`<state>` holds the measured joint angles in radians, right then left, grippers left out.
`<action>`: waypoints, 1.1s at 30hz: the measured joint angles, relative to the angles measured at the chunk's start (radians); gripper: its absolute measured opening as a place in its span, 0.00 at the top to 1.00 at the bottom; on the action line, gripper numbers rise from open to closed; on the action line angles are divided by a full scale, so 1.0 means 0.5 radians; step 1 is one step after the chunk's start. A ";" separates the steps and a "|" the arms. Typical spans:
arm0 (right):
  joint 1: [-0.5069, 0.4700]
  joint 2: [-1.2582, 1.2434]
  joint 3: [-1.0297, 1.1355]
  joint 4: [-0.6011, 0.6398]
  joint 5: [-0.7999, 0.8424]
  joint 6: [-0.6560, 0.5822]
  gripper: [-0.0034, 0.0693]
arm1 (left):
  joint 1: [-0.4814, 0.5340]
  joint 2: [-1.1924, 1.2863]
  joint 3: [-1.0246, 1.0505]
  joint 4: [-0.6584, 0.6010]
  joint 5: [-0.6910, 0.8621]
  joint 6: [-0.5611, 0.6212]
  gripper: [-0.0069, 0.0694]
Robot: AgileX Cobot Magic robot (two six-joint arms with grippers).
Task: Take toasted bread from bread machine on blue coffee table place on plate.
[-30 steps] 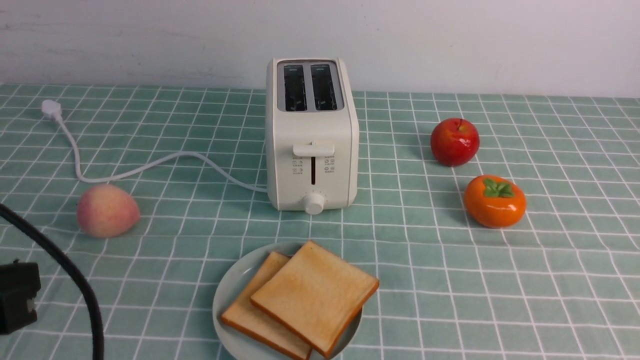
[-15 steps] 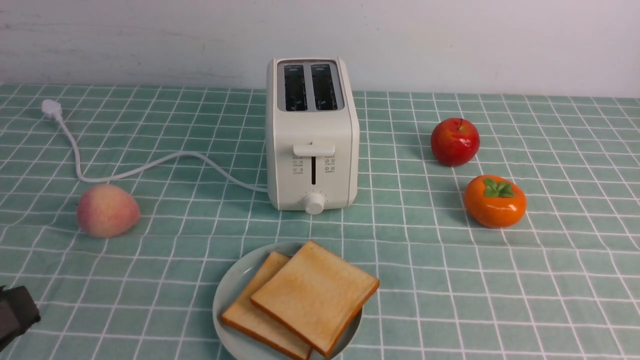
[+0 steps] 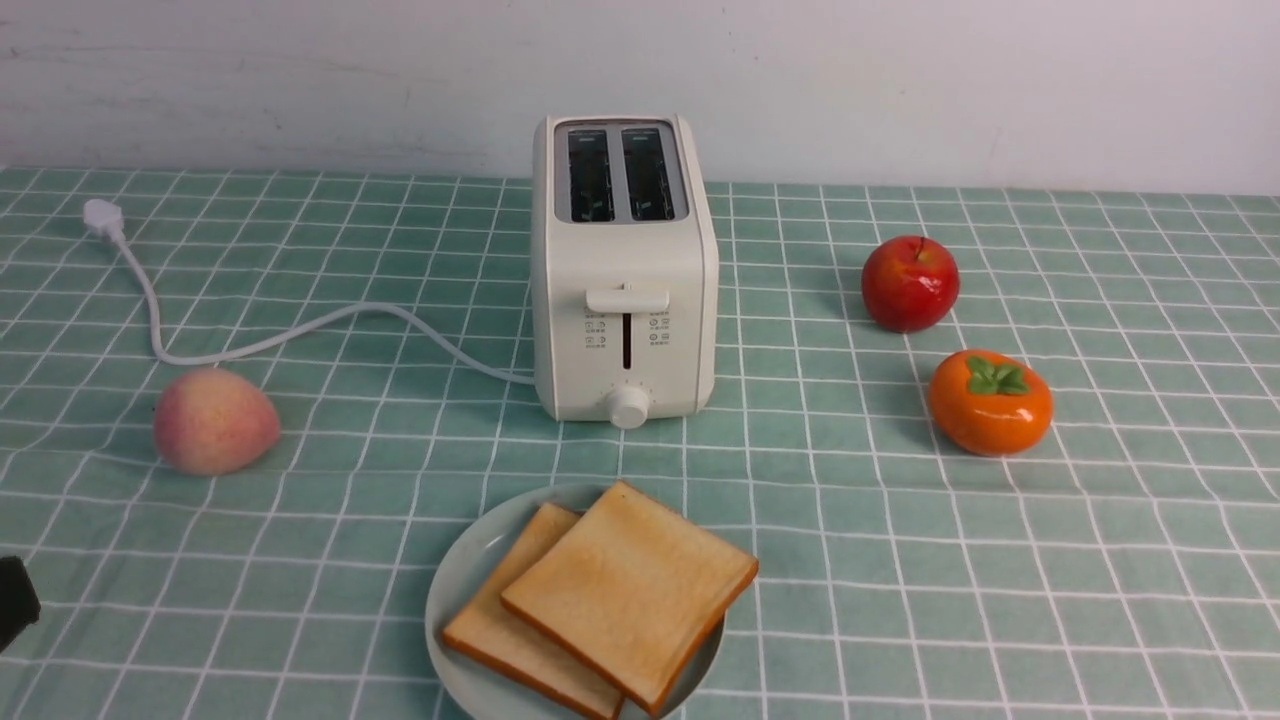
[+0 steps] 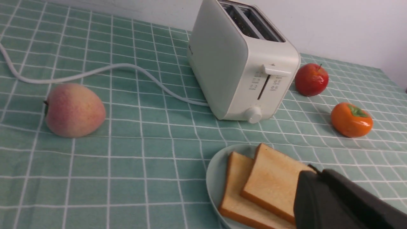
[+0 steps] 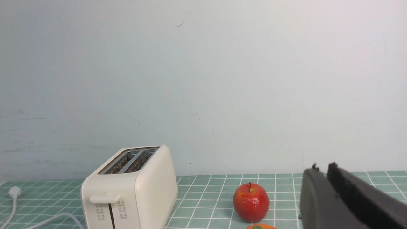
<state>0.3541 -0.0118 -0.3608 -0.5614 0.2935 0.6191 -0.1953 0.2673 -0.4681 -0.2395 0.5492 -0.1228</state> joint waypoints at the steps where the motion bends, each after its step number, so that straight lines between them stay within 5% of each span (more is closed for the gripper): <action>1: 0.000 0.000 0.000 0.000 0.000 0.000 0.89 | 0.000 -0.005 0.026 0.016 -0.013 0.003 0.93; 17: 0.000 0.000 0.000 -0.002 -0.005 0.000 0.85 | 0.250 -0.556 0.934 0.317 -0.340 -0.082 0.93; 33: 0.000 0.000 0.000 -0.002 -0.003 0.000 0.82 | 0.250 -0.556 0.996 0.262 -0.332 -0.082 0.91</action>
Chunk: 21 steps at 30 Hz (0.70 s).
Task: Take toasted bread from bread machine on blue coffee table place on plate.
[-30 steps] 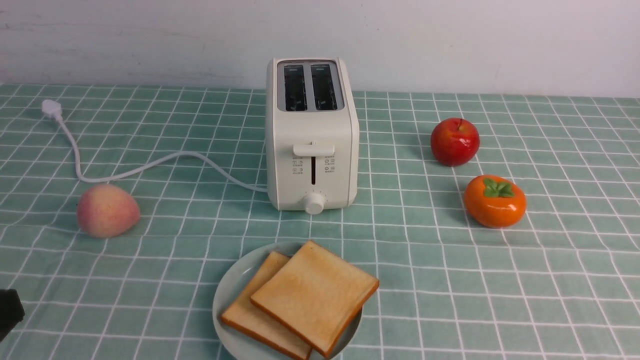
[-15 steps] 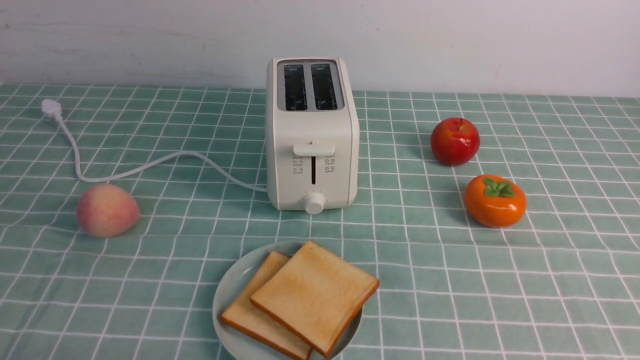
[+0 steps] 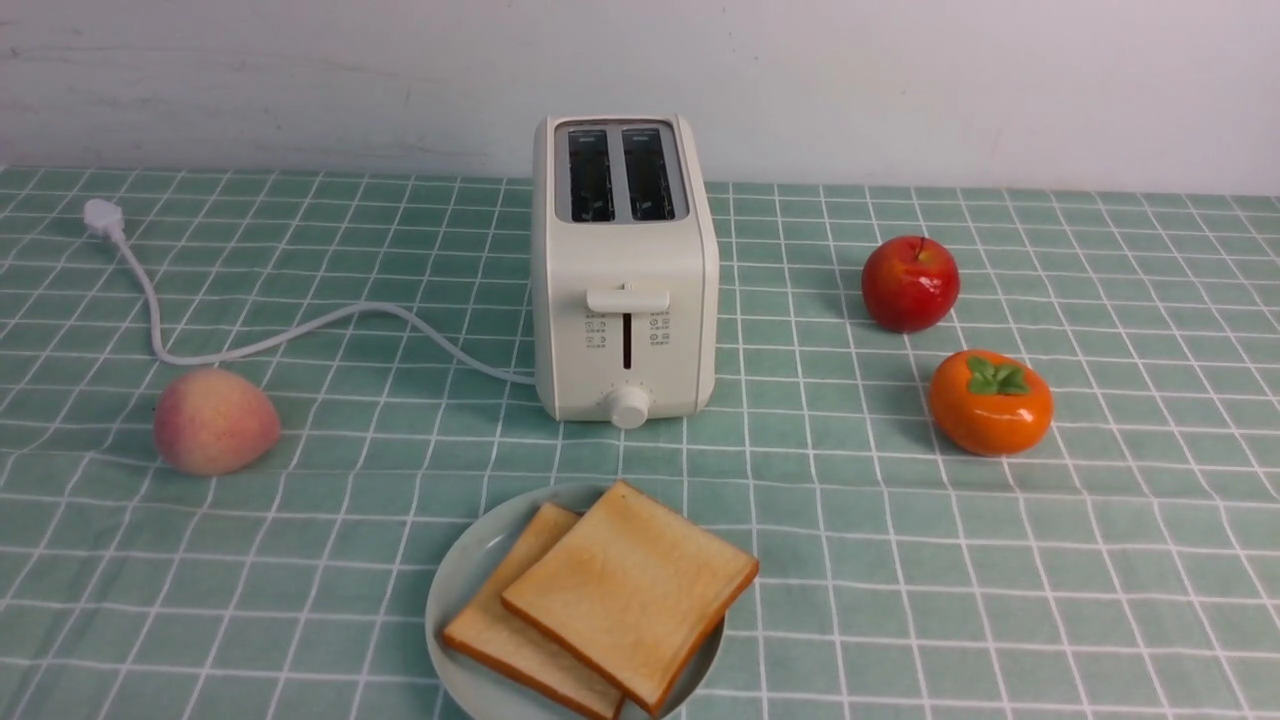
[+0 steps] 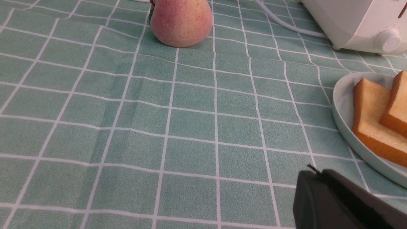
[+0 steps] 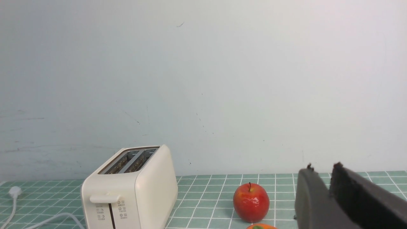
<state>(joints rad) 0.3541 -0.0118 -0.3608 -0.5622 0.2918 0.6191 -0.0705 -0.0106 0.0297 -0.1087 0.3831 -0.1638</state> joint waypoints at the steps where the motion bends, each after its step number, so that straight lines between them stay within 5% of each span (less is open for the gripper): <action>1: 0.000 0.000 0.000 0.000 0.000 0.000 0.82 | 0.000 0.000 0.000 0.000 0.000 0.000 0.91; 21: 0.000 0.000 0.000 0.032 -0.064 0.000 0.80 | 0.000 0.000 0.000 0.000 0.004 0.000 0.89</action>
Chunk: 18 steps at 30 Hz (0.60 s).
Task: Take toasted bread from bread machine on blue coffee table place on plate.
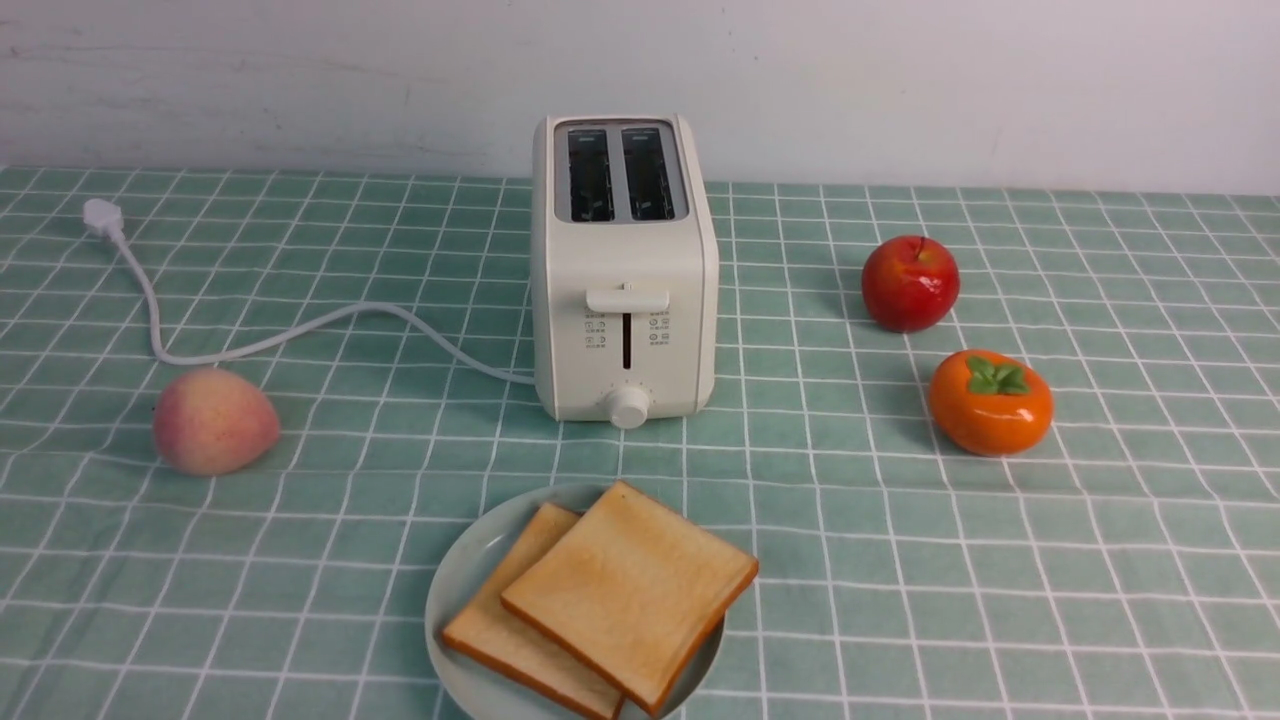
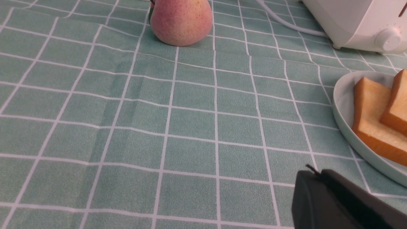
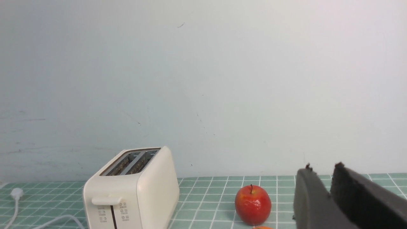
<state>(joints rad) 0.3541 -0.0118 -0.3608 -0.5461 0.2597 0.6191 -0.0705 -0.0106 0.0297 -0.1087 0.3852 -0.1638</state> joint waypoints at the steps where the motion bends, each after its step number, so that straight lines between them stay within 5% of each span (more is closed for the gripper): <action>1: 0.000 0.000 0.000 0.025 -0.016 -0.004 0.80 | 0.000 0.000 0.000 0.000 0.000 0.000 0.89; 6: 0.025 0.000 0.000 0.622 -0.136 -0.523 0.79 | 0.000 0.000 0.000 0.000 0.002 0.000 0.89; 11: 0.037 0.000 0.002 1.434 -0.026 -1.433 0.79 | 0.000 0.000 0.000 0.000 0.002 0.000 0.88; 18: -0.035 -0.002 0.114 1.637 0.101 -1.684 0.78 | 0.000 0.000 0.000 0.000 0.002 0.000 0.86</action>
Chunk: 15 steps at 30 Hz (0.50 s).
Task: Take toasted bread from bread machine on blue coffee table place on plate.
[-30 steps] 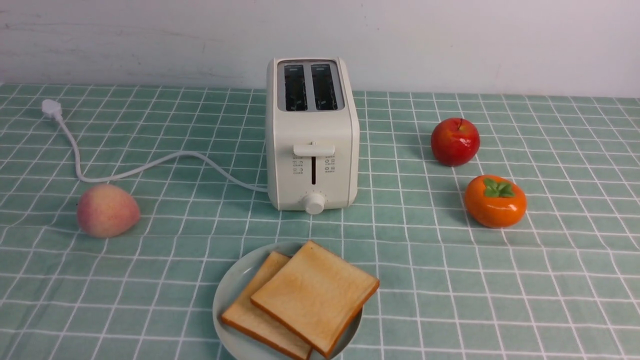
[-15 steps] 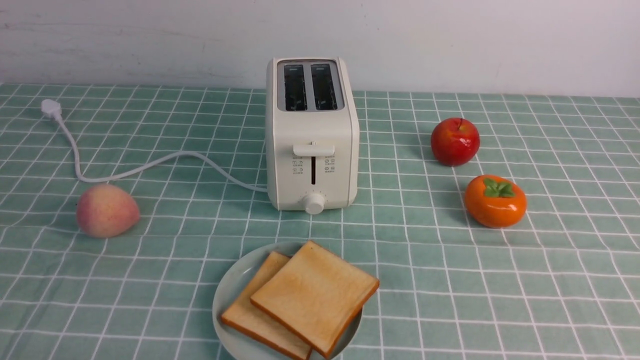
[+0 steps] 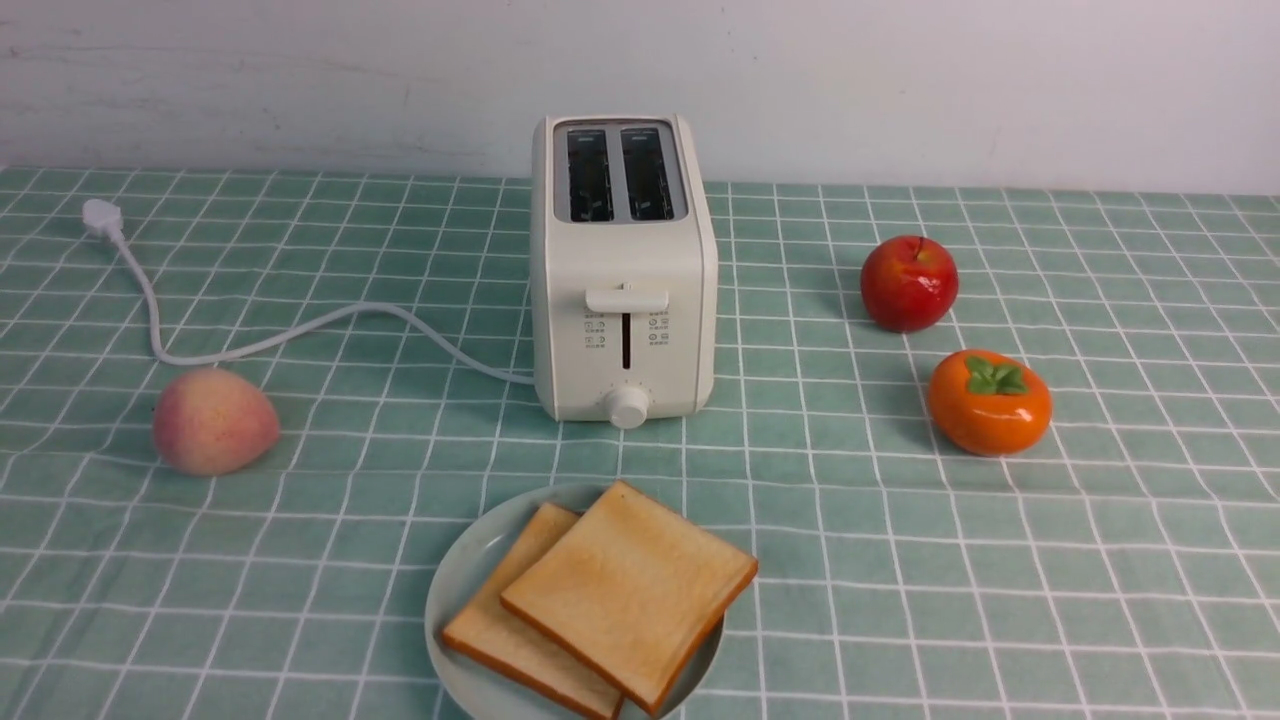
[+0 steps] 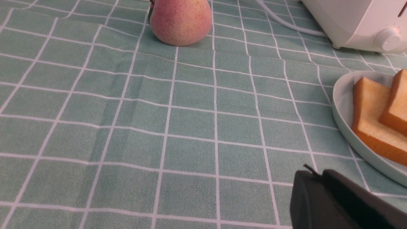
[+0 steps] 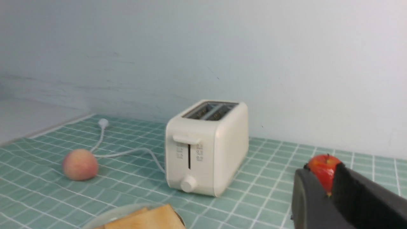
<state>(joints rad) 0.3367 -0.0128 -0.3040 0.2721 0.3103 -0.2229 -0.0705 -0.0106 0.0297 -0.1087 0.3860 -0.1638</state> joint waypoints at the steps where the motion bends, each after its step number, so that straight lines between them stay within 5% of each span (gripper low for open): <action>1: -0.111 0.000 0.100 0.008 -0.023 0.034 0.78 | 0.000 0.000 0.000 0.000 0.000 0.000 0.86; 8: -0.589 0.000 0.633 -0.195 -0.041 0.130 0.77 | 0.000 0.000 0.000 0.000 0.000 0.000 0.86; 15: -0.667 0.000 0.643 -0.261 0.132 0.260 0.76 | 0.000 0.000 0.002 0.000 0.000 0.000 0.84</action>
<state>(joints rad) 0.0031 -0.0128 0.0173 0.1415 0.3762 -0.0929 -0.0705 -0.0106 0.0308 -0.1087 0.3860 -0.1638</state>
